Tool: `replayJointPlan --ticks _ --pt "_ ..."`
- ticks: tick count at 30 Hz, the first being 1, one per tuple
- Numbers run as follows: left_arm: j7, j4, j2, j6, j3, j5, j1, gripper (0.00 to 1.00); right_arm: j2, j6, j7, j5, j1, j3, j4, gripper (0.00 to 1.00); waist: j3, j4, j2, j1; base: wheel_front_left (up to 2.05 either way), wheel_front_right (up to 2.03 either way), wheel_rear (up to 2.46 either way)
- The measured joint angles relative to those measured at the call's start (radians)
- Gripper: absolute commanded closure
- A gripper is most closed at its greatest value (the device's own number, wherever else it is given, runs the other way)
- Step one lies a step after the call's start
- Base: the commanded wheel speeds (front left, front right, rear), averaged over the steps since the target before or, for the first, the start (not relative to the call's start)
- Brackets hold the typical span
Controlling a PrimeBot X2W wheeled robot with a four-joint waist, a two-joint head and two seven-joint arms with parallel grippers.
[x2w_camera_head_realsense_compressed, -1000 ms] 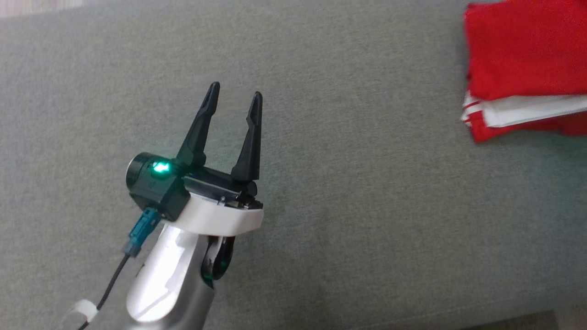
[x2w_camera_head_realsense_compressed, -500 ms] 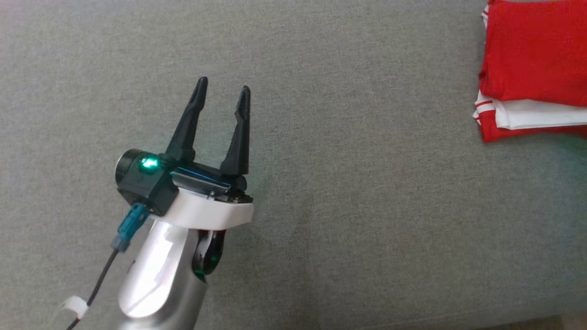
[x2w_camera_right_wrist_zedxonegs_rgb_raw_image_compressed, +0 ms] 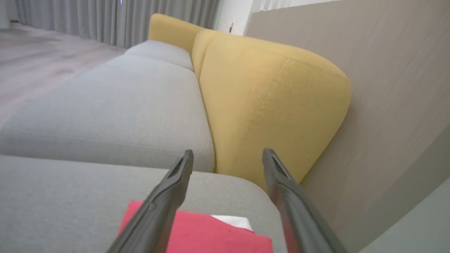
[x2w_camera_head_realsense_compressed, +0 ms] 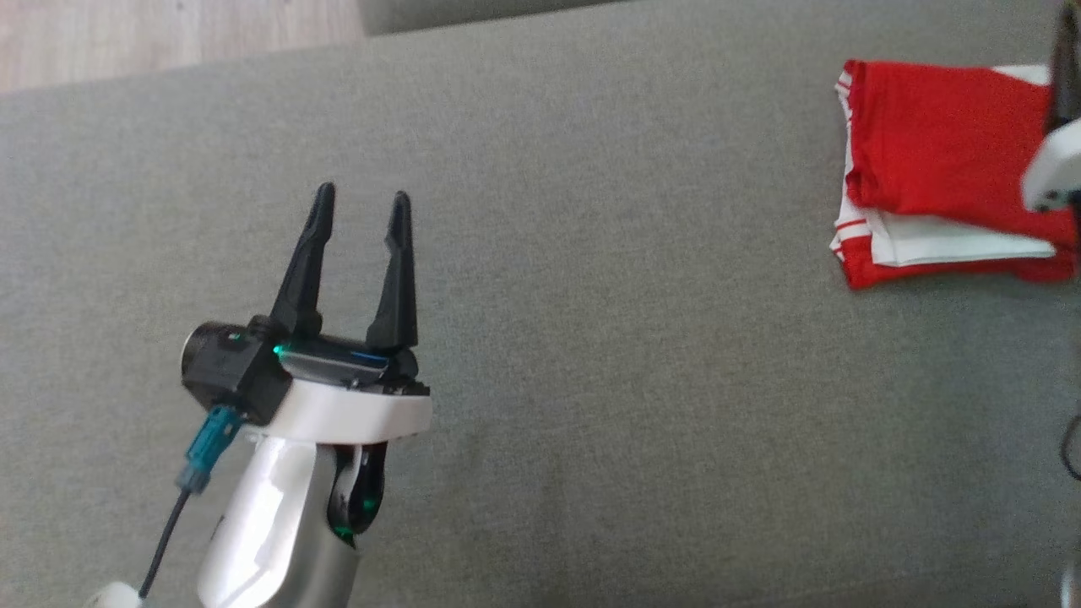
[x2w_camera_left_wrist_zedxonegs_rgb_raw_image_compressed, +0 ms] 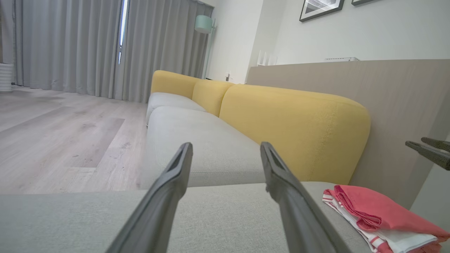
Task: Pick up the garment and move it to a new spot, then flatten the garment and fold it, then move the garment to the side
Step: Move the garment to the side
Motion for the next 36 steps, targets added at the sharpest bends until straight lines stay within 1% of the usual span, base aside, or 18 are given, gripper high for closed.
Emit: replayJointPlan --ticks 5,7,8,9,12,13,17,21,24,26,28,31,36 --pt "0.0 -0.006 0.0 0.012 0.02 -0.007 0.033 0.0 0.06 0.0 -0.004 0.077 0.012 0.065 -0.111 0.0 -0.055 0.016 0.0 0.0 0.0 0.0 0.0" --pt "0.0 -0.008 0.0 0.017 0.036 -0.018 0.05 0.0 0.094 0.0 -0.002 0.114 0.033 0.079 -0.16 0.0 -0.074 0.028 0.0 -0.0001 0.0 0.0 0.0" --pt "0.0 -0.008 0.0 0.017 0.036 -0.018 0.05 0.0 0.094 0.0 -0.002 0.114 0.033 0.079 -0.16 0.0 -0.074 0.028 0.0 -0.0001 0.0 0.0 0.0" --pt "0.0 -0.008 0.0 0.021 0.047 -0.021 0.071 0.0 0.127 0.0 0.002 0.158 0.068 0.09 -0.206 0.0 -0.091 0.044 0.0 0.0 0.0 0.0 0.0" --pt "0.0 -0.005 0.0 0.024 0.062 -0.029 0.103 0.0 0.175 0.0 0.008 0.209 0.137 0.1 -0.262 0.0 -0.111 0.07 0.0 -0.0001 0.0 0.0 0.0" --pt "0.0 -0.002 0.0 0.029 0.069 -0.029 0.112 0.0 0.188 0.0 0.008 0.223 0.161 0.104 -0.278 0.0 -0.117 0.079 0.0 -0.0001 0.0 0.0 0.0" --pt "0.0 0.012 0.001 0.029 0.08 -0.029 0.141 0.0 0.235 0.0 -0.009 0.272 0.258 0.113 -0.318 0.0 -0.138 0.109 0.0 0.0 0.0 0.0 0.0" --pt "0.0 0.034 0.002 0.028 0.094 -0.032 0.171 0.0 0.244 0.0 -0.068 0.317 0.381 0.125 -0.326 0.0 -0.159 0.126 0.0 0.0 0.0 0.0 0.0" --pt "0.0 0.037 0.002 0.027 0.108 -0.082 0.201 0.0 0.247 0.0 -0.116 0.351 0.482 0.169 -0.311 0.0 -0.169 0.131 0.0 0.0 0.0 0.0 0.0" --pt "0.0 0.045 0.003 0.019 0.112 -0.089 0.218 0.0 0.253 0.0 -0.135 0.389 0.539 0.196 -0.295 0.0 -0.175 0.131 0.0 0.0 0.0 0.0 0.0" --pt "0.0 0.049 0.003 0.01 0.109 -0.09 0.235 0.0 0.254 0.0 -0.148 0.399 0.582 0.219 -0.285 0.0 -0.178 0.128 0.0 0.0 0.0 0.0 0.0" --pt "0.0 0.049 0.003 0.006 0.11 -0.093 0.246 0.0 0.255 0.0 -0.157 0.422 0.614 0.226 -0.284 0.0 -0.18 0.125 0.0 0.0 0.0 0.0 0.0" --pt "0.0 0.045 0.003 0.002 0.12 -0.097 0.246 0.0 0.255 0.0 -0.158 0.436 0.613 0.228 -0.311 0.0 -0.177 0.117 0.0 0.0001 0.0 0.0 0.0"
